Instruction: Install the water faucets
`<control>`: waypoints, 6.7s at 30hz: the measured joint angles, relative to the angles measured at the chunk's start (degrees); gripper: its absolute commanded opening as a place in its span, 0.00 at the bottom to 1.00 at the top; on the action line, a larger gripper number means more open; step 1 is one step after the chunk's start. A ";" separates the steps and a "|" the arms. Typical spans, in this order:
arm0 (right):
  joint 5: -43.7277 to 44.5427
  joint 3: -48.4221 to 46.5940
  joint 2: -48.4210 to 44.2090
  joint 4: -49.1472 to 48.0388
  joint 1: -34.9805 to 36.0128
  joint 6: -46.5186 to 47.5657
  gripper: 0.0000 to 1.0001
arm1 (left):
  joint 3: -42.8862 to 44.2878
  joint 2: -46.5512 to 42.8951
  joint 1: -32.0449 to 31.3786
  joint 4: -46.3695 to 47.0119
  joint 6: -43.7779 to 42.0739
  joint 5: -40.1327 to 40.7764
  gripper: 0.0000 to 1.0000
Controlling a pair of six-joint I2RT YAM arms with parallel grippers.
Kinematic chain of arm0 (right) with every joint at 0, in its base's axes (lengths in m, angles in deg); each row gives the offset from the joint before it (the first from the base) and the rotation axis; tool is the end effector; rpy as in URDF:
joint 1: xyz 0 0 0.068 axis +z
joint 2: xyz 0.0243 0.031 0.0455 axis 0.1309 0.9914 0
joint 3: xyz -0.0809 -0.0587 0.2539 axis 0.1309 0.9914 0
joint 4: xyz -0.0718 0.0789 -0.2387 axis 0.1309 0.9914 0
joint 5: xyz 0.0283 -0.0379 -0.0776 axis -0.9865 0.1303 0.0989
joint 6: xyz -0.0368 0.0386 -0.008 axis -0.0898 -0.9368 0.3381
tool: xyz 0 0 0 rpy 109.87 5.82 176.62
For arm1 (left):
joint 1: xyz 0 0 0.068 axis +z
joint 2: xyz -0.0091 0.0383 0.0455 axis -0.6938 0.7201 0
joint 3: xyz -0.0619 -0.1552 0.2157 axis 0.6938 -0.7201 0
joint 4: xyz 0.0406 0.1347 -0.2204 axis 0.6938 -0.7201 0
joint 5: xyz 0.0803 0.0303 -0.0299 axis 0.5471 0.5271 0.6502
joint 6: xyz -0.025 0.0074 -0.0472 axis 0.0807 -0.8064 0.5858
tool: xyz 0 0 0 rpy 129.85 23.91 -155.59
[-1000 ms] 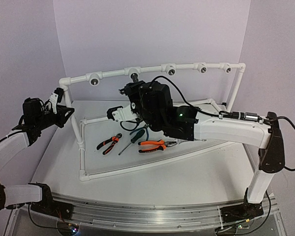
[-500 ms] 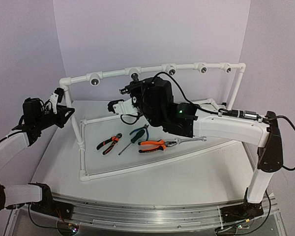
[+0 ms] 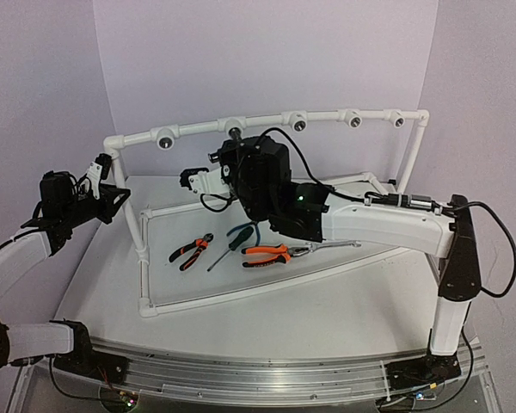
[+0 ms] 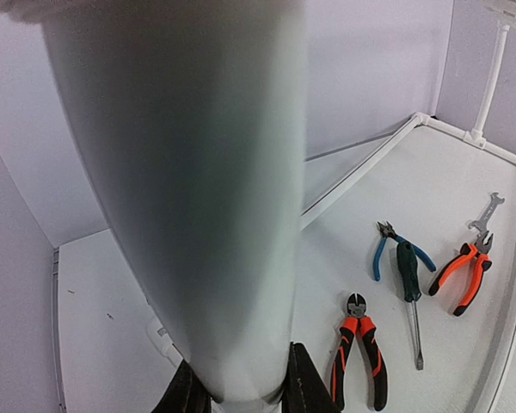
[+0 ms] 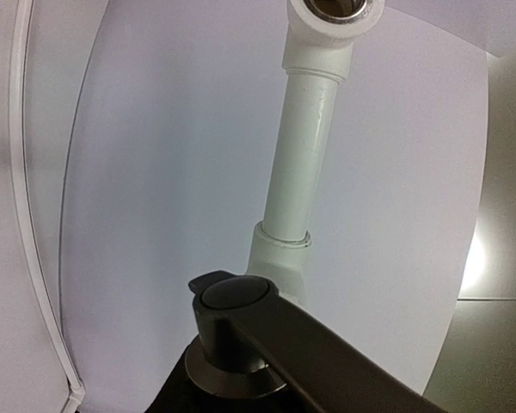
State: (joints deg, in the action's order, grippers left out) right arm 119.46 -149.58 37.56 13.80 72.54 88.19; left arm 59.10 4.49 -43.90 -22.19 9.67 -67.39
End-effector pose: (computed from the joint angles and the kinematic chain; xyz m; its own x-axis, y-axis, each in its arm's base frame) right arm 0.2213 0.4112 0.3772 0.2631 -0.9535 0.1473 0.0673 -0.1342 -0.9887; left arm 0.2367 -0.0165 0.2820 -0.1790 0.2089 -0.9614 0.5026 0.8595 0.0932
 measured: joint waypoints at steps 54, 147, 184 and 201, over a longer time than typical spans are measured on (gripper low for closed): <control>11.68 8.59 -0.47 -24.59 1.23 -138.81 0.00 | -0.37 -0.27 -0.13 0.07 -1.15 -0.51 0.00; -0.31 -3.35 -5.86 21.45 0.37 5.79 0.10 | -0.69 -5.40 -0.30 -9.04 -9.79 -3.59 0.00; 4.52 12.59 -7.16 -9.99 1.35 -98.50 0.00 | -1.70 -6.26 -0.22 -8.36 -10.50 -4.29 0.00; 2.64 14.90 -8.56 -10.98 1.07 -126.59 0.00 | -1.95 -6.42 -0.20 -7.99 -10.79 -4.54 0.00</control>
State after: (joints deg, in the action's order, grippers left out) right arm 122.10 -134.68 29.00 2.82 73.61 -38.40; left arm 57.15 -1.93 -44.10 -30.18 -1.11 -71.92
